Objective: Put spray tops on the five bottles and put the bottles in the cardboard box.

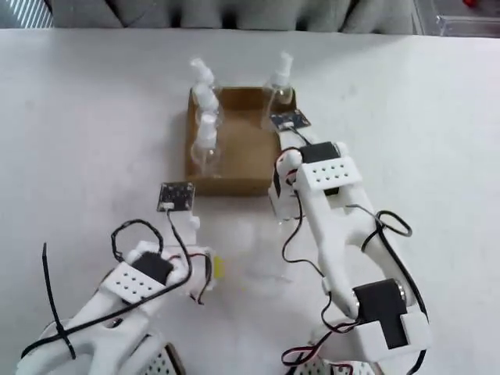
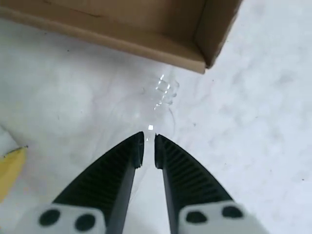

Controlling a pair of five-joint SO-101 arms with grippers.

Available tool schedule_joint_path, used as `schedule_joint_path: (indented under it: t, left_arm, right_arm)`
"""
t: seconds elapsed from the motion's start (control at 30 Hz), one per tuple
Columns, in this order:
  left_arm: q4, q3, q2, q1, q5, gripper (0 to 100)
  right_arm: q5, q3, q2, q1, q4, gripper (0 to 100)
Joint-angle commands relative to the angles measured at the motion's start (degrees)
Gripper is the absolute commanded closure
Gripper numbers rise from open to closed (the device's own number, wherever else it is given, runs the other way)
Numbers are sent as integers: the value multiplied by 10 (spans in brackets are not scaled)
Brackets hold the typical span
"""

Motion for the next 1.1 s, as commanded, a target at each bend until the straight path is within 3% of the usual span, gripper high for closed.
schedule_joint_path:
  t: [0.0, 0.07, 0.23, 0.5, 0.7, 0.87, 1.07]
  left_arm:
    - [-39, -3, 0, 10, 5, 957]
    - [-37, -3, 0, 10, 6, 905]
    - [-14, -4, 0, 10, -23, 898]
    - [119, -74, 0, -27, -273, 895]
    - [126, -84, 0, -58, -287, 894]
    - [90, -79, 4, -87, -389, 894]
    - [88, -80, 4, -94, -358, 866]
  right_arm:
    - [6, -3, -19, 6, -6, 981]
    - [6, -3, -19, 6, -6, 981]
    - [6, -3, -19, 6, -6, 981]
    - [6, -3, -19, 7, -5, 981]
    - [6, -3, -19, 7, -5, 981]
    - [6, -3, -19, 7, -5, 981]
    - [6, -3, -19, 7, -5, 981]
